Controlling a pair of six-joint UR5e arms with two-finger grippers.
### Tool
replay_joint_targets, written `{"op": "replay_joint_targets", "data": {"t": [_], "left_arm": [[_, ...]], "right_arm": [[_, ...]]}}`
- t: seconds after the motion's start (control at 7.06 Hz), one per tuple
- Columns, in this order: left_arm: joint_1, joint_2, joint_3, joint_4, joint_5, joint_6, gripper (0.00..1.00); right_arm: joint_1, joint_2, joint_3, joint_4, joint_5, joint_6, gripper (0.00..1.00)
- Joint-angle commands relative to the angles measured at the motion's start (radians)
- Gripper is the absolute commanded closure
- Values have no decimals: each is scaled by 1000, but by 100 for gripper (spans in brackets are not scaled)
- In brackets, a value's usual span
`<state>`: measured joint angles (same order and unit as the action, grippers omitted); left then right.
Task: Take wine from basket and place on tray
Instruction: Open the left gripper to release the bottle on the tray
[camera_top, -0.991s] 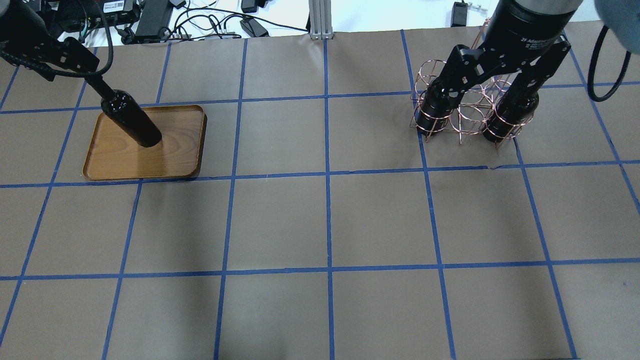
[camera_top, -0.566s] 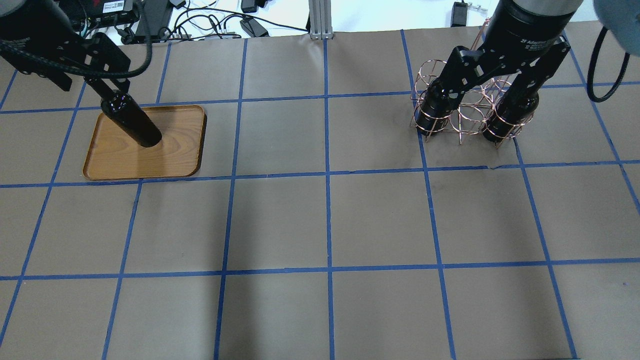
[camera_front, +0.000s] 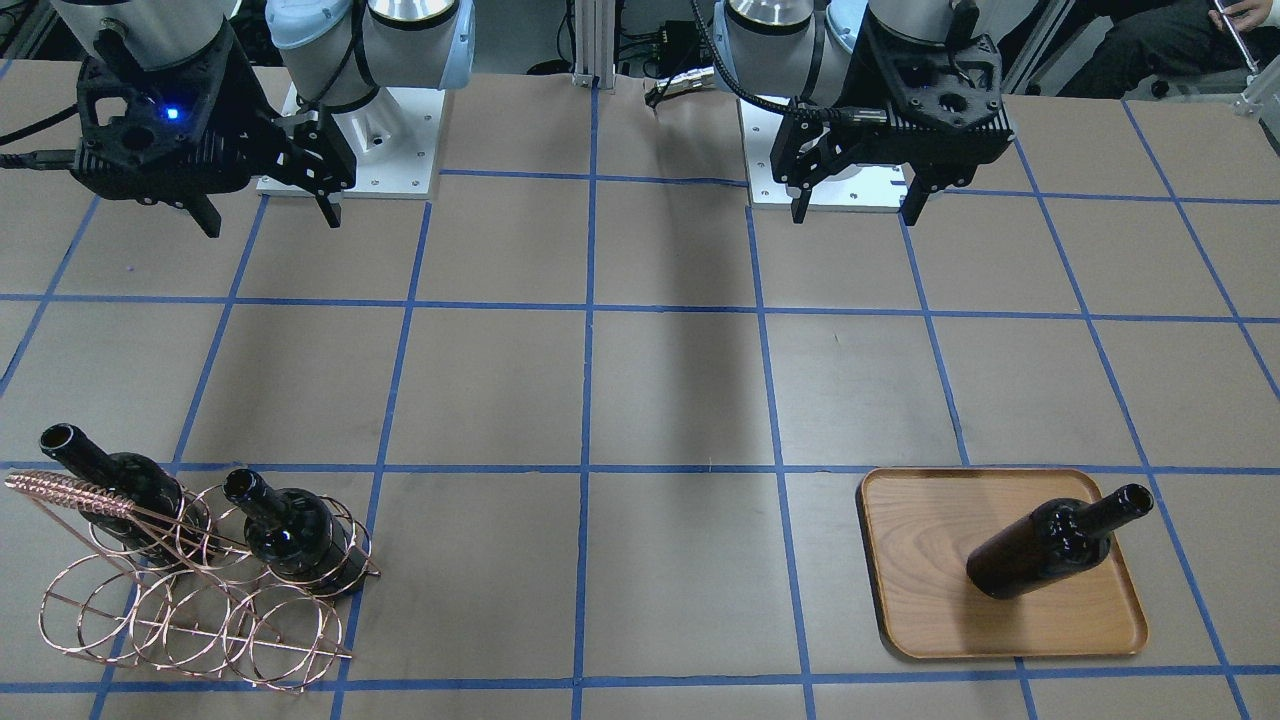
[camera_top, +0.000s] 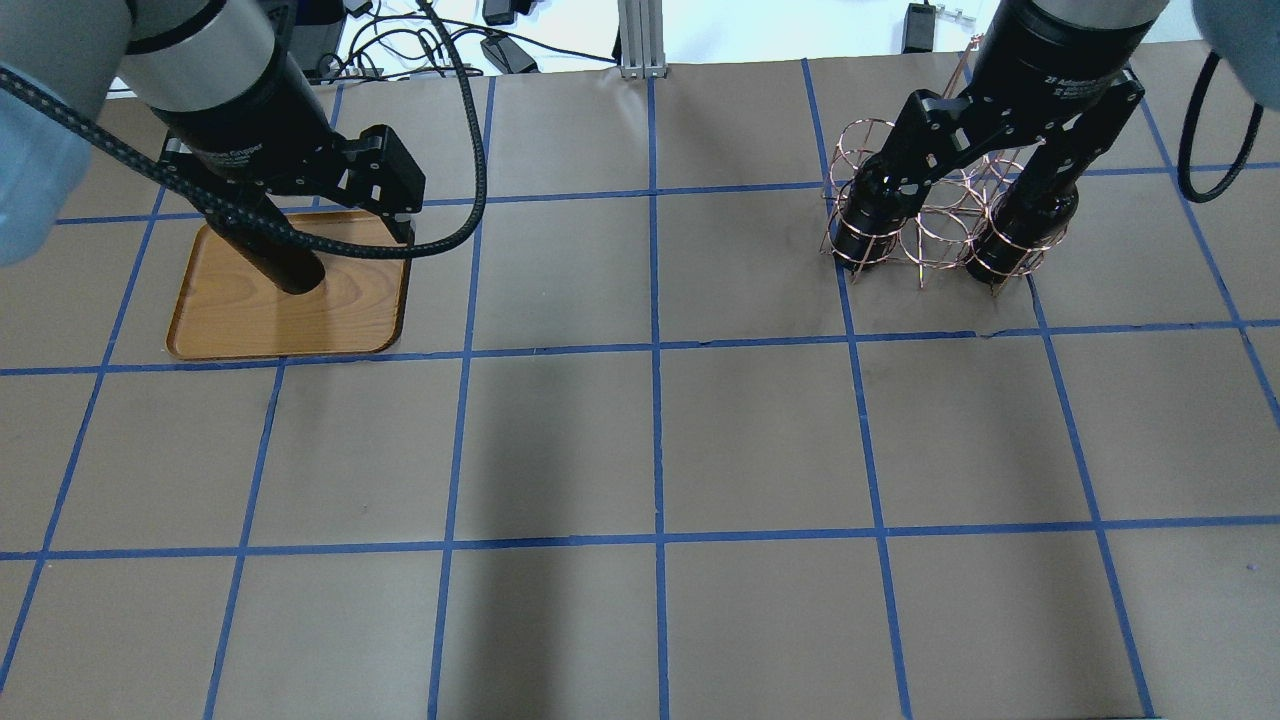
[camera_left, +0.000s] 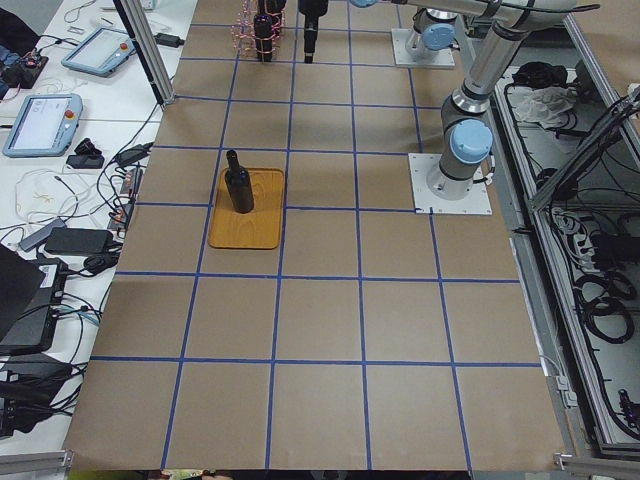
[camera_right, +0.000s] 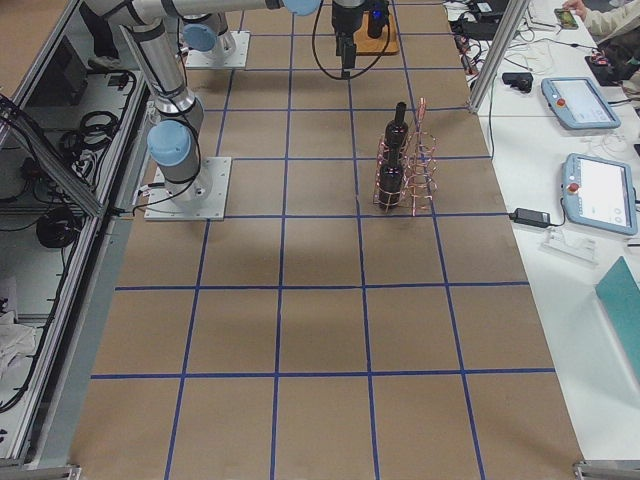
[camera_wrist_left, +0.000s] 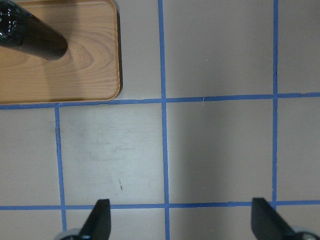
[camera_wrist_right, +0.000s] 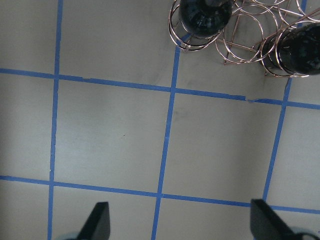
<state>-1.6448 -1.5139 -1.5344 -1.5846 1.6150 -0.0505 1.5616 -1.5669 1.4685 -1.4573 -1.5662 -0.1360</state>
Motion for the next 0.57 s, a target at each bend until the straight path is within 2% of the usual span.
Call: {"op": "replay_joint_targets", "data": {"t": [0.0,0.42], "left_arm": [[0,3,3,3,5,-3,0],[3,4,2,3,3,-2,0]], "right_arm": [[0,-1,1,0,0,-1,0],[0,-1,1,0,-2,-2,0]]}}
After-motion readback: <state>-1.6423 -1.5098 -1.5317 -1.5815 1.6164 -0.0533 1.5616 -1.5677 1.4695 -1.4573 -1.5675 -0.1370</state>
